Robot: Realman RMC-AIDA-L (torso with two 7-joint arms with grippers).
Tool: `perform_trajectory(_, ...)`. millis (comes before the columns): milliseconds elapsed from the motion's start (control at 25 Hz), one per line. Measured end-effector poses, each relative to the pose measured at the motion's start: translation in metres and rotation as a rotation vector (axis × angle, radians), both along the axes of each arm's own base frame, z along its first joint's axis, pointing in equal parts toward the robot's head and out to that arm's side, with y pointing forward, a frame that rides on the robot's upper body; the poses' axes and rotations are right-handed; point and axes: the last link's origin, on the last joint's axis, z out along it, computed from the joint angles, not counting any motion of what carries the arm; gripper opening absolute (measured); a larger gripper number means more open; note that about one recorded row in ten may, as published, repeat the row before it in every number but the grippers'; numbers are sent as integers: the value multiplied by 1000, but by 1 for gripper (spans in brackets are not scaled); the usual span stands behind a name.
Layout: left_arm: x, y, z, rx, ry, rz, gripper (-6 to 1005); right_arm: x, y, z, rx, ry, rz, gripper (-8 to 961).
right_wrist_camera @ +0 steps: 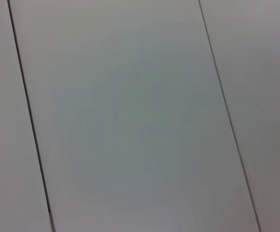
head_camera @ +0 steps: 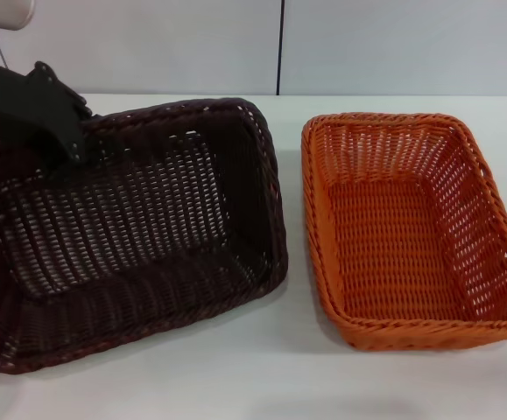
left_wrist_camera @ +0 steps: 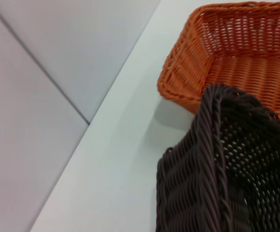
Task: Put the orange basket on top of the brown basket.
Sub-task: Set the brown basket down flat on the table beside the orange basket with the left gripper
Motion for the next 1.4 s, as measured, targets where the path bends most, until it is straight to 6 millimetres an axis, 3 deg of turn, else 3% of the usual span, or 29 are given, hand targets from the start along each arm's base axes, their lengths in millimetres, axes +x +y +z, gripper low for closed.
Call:
perform_trajectory(360,12,5,-8,-68,20,-57,198,0,-1,0,1,0,1,803)
perform_trajectory(520,11,18,-35,-151,21,-56,198,-1,0,0,2,2,4,803)
perform_trajectory(920,15,55,-69,-149,-31,-14,199,-3,4,0,-7,2,12,802)
perform_trajectory(1120,20,60,-82,-151,-17,-28,265,-1,3,1,-6,2,6,802)
perform_trajectory(1400,32,63,-81,-81,-20,-108,357,-1,2,1,1,0,7,803)
